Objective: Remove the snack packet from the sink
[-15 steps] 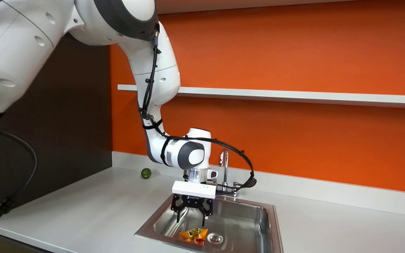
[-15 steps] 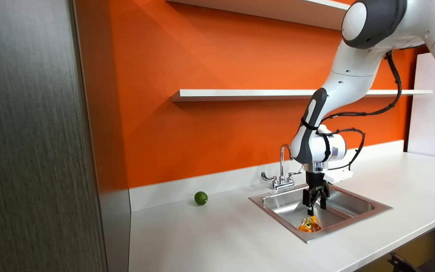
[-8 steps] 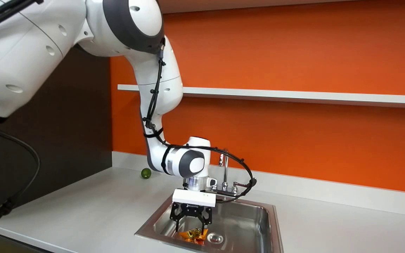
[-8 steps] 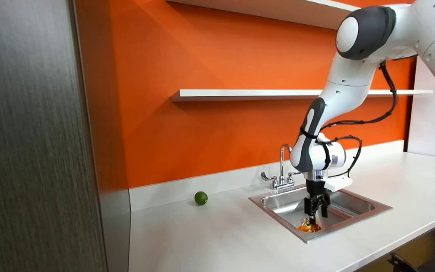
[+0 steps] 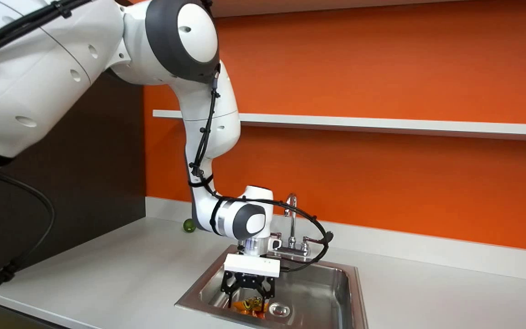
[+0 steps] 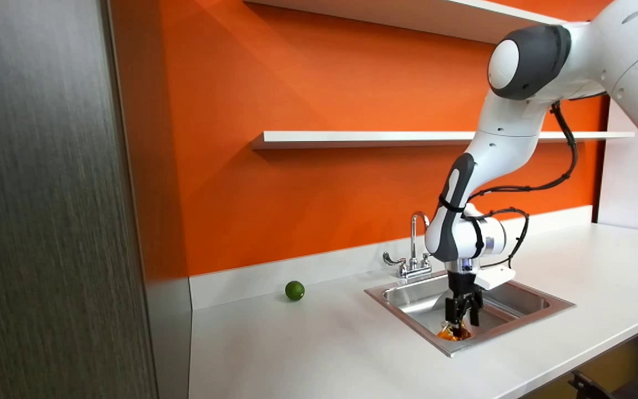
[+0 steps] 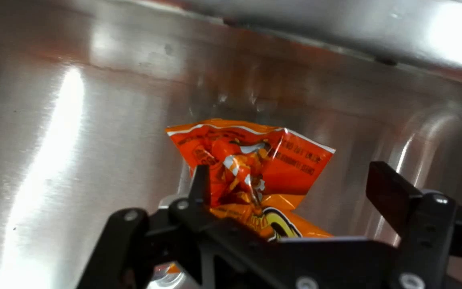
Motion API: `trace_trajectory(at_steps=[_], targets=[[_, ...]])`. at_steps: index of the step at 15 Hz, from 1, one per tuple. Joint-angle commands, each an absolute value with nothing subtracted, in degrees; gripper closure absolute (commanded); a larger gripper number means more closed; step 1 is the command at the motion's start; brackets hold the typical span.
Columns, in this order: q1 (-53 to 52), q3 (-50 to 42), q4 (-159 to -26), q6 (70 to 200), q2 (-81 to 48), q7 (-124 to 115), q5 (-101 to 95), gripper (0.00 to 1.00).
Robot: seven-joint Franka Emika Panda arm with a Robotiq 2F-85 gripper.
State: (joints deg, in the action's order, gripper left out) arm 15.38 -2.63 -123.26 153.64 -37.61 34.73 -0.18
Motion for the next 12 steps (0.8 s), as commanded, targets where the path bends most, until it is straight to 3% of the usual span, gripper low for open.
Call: trace_trajectory(at_steps=[1, 6, 7, 9, 12], targets=[[17.3, -1.0, -121.6, 154.8, -39.5, 34.7, -2.0, 0.0], [17.5, -0.9, -120.9, 155.4, -41.0, 34.4, -2.6, 0.0], [17.5, -0.8, -120.8, 155.5, -41.1, 34.4, -2.6, 0.25], [17.6, -0.8, -120.6, 155.6, -41.4, 34.4, -2.7, 0.33], [17.5, -0.9, -120.6, 155.6, -41.5, 34.3, -2.9, 0.58]])
